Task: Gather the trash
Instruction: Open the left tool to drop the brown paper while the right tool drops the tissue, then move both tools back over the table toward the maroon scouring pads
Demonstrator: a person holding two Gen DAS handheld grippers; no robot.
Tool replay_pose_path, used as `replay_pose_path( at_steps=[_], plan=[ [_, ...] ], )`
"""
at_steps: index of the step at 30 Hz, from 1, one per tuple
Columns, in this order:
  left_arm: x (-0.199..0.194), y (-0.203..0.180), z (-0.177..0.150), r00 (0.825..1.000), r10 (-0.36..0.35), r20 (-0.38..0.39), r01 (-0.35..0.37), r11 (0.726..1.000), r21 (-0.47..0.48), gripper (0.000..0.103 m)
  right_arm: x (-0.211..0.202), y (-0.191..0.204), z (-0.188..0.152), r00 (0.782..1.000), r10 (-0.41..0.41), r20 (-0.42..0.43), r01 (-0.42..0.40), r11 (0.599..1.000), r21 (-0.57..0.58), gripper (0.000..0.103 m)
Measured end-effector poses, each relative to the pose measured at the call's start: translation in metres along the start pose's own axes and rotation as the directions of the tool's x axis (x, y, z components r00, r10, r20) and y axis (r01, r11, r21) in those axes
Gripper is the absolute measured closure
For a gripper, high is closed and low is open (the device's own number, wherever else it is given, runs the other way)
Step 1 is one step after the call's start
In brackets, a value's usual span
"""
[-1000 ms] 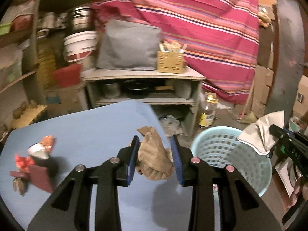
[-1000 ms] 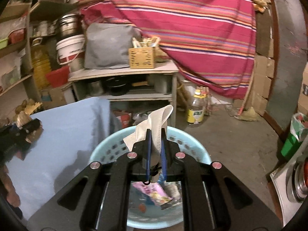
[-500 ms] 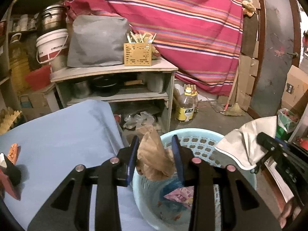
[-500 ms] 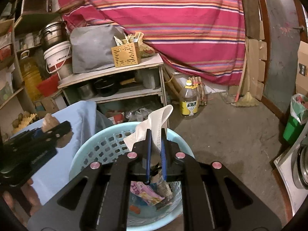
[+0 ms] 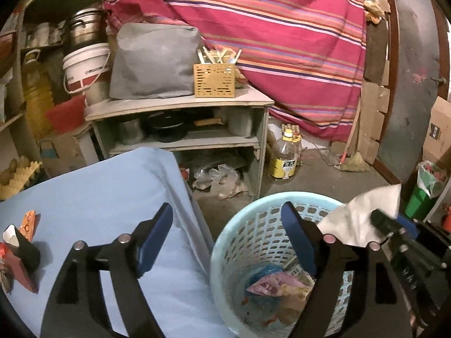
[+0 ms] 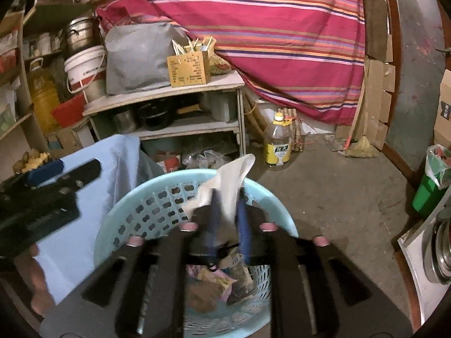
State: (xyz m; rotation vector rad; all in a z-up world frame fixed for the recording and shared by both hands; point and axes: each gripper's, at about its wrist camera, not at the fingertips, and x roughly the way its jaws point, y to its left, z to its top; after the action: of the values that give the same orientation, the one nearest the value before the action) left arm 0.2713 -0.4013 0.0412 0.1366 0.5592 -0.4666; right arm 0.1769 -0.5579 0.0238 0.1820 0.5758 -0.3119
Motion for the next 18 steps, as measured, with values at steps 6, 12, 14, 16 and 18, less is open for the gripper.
replay_pose_path(
  at_steps=[6, 12, 14, 16, 18],
  plan=[
    [-0.01, 0.018, 0.002, 0.999, 0.028, 0.018, -0.028, 1.0, -0.008, 0.022, 0.014, 0.009, -0.006, 0.999, -0.017, -0.039, 0.017, 1.0, 0.002, 0.045],
    [-0.025, 0.044, -0.002, 0.998, 0.047, 0.034, -0.046, 0.998, -0.032, 0.019, 0.009, 0.023, -0.003, 0.999, -0.043, -0.009, 0.043, 0.999, -0.034, 0.024],
    [-0.031, 0.056, -0.005, 0.998, 0.054, 0.033, -0.052, 0.998, -0.044, 0.019, 0.005, 0.032, -0.001, 0.999, -0.042, 0.0, 0.042, 0.998, -0.052, 0.022],
    [-0.038, 0.069, -0.007, 0.997, 0.066, 0.031, -0.064, 0.997, -0.052, 0.019, -0.001, 0.041, 0.001, 0.999, -0.045, 0.016, 0.046, 0.997, -0.065, 0.015],
    [-0.047, 0.08, -0.011, 0.996, 0.081, 0.038, -0.079, 0.995, -0.053, 0.017, -0.008, 0.051, 0.002, 0.998, -0.045, 0.038, 0.048, 0.996, -0.08, 0.009]
  ],
)
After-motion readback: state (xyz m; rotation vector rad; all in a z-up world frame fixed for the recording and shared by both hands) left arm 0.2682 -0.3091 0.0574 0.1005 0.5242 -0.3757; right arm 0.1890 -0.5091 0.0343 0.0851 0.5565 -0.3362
